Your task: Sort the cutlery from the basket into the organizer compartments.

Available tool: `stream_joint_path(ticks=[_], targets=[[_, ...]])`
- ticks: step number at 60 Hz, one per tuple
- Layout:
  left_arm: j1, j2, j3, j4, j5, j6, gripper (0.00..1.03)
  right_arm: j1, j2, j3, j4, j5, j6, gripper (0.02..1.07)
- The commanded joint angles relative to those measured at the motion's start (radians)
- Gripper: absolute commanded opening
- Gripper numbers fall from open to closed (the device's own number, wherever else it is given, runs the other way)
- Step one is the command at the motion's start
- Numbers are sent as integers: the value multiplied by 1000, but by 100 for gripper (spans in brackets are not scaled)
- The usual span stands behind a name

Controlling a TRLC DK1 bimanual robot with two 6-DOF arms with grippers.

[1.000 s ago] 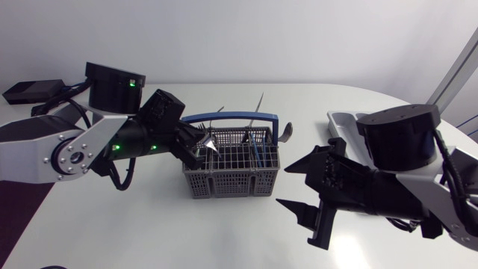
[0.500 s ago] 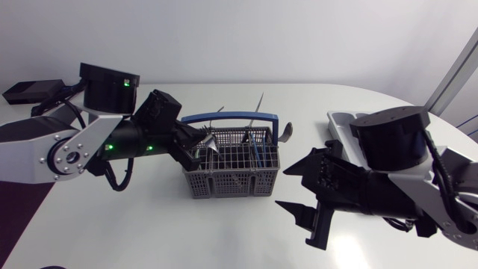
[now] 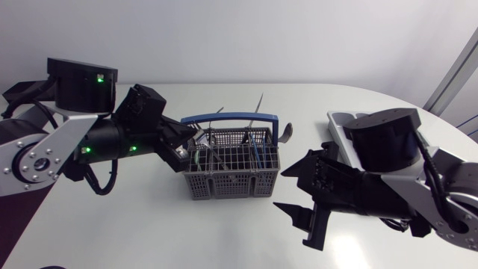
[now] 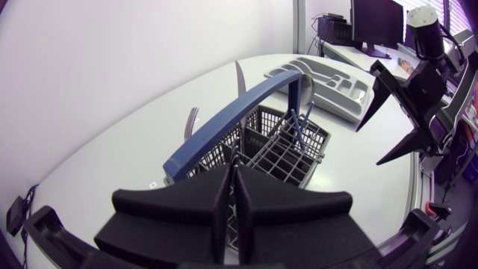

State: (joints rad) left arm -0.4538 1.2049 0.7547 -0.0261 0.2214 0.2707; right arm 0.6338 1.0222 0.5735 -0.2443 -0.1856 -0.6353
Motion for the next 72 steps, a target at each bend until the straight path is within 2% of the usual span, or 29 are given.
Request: stream_joint_path(ticks=[1,14,27,41,54,72], targets=[[-26,-16,43,-35,-5,10,4,7,13,-17,14,6,6,79],[-74,-36,123,-121,-88,18,4,9,15,-20,20,6,8,79],[-108,-41,135,-133,-145,38,4,12,16,-20,20,9,9,79],[-146,-50,146,-135,-241,56,4,24,16,-20,22,26,11,79],[-161,-47,193,-193,-304,48,4,58,24,-3,31,57,29,79],[-232,-39,232,-244,-424,39,3,98,102,52,63,109,72,79]])
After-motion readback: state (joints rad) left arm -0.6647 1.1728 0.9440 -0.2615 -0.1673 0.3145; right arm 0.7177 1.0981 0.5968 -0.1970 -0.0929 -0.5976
